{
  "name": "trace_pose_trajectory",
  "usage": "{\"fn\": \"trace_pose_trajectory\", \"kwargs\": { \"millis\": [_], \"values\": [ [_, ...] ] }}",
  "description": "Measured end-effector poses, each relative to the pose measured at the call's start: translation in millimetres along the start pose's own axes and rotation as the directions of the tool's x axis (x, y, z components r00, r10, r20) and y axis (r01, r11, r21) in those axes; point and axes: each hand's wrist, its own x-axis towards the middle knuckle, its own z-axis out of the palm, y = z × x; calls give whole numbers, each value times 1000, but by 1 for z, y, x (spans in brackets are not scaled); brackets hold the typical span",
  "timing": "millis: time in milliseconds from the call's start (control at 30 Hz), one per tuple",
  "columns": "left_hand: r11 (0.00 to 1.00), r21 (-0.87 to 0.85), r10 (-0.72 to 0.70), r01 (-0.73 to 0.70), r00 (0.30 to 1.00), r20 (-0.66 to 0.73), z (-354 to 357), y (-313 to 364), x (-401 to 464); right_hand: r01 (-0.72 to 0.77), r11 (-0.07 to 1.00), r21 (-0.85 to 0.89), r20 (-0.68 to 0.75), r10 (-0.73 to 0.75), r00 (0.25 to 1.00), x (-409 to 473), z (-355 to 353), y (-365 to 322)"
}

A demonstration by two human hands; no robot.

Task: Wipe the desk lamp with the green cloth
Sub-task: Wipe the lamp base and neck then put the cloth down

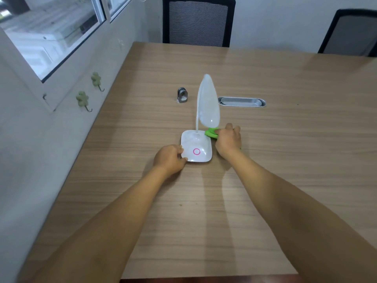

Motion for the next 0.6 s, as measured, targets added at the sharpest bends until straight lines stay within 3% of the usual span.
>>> {"fn": "trace_pose_trajectory", "kwargs": {
  "millis": [67, 167, 300, 367, 433, 500, 600],
  "values": [
    [1000, 0, -3, 3, 1000, 3, 0, -1, 1, 18, 999, 30, -49, -17, 999, -8, 2, 0],
    [1000, 8, -2, 2, 1000, 5, 1, 0, 3, 90, 994, 70, 18, -91, 996, -26, 6, 4],
    [999, 16, 52, -52, 998, 20, -2, -5, 0, 20, 999, -28, -59, -22, 998, -42, 1, 11],
    [993, 64, 101, -103, 994, 37, -2, -18, -8, 132, 991, -34, -214, -136, 967, -55, 0, -1],
    [972, 226, 48, -58, 998, 48, 0, -39, -22, 304, 943, -136, -291, -332, 897, -74, 5, -19],
    [935, 352, -64, 43, 997, 49, 1, -64, -37, 369, 899, -237, -227, -420, 879, -86, 12, -38],
    [930, 345, -160, 123, 984, 80, -1, -86, -51, 343, 903, -260, -64, -370, 927, -84, 14, -70]
  ]
}}
